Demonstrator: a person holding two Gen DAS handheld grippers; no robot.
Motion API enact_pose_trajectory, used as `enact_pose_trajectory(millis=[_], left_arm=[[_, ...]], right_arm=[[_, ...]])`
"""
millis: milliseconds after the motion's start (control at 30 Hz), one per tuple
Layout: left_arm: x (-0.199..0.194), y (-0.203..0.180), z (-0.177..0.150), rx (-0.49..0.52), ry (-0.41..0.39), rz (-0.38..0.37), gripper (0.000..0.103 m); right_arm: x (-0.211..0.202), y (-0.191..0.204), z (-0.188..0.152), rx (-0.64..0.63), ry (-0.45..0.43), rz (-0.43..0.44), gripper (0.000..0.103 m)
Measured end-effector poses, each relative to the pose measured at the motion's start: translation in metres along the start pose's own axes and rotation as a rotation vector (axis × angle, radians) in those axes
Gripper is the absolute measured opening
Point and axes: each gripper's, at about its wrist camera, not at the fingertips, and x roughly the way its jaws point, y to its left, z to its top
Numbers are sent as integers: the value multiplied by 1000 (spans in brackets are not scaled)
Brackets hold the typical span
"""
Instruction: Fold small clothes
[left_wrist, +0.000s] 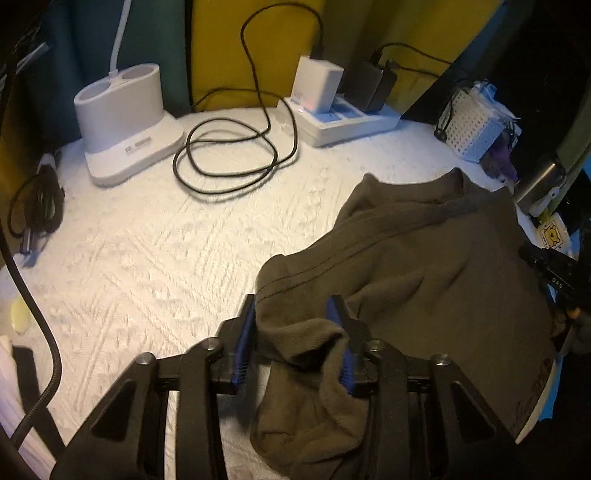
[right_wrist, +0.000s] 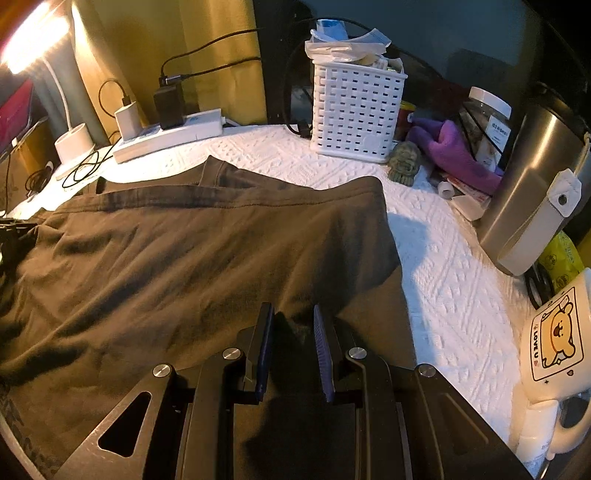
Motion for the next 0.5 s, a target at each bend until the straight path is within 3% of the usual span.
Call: enact_pose_trajectory(millis=[33,133,367,433,500], left_arm=[[-2,0,2,13,-8,-1,13],[-8,-2,11,37,-46,24,9],[-18,-8,34,133,-192,87,8],[-12,-4,35,141,-206,125,8],[0,4,33,113,-168,158,9]], right_arm=[[0,0,0,5,-2,1,23],[-2,-1,-2,24,-14,5,23],[-6,-6,-6,80,-25,46,24],[-7,-7,-7,84,-26,46,24],[-7,-6,-8,86,-28,45,24]])
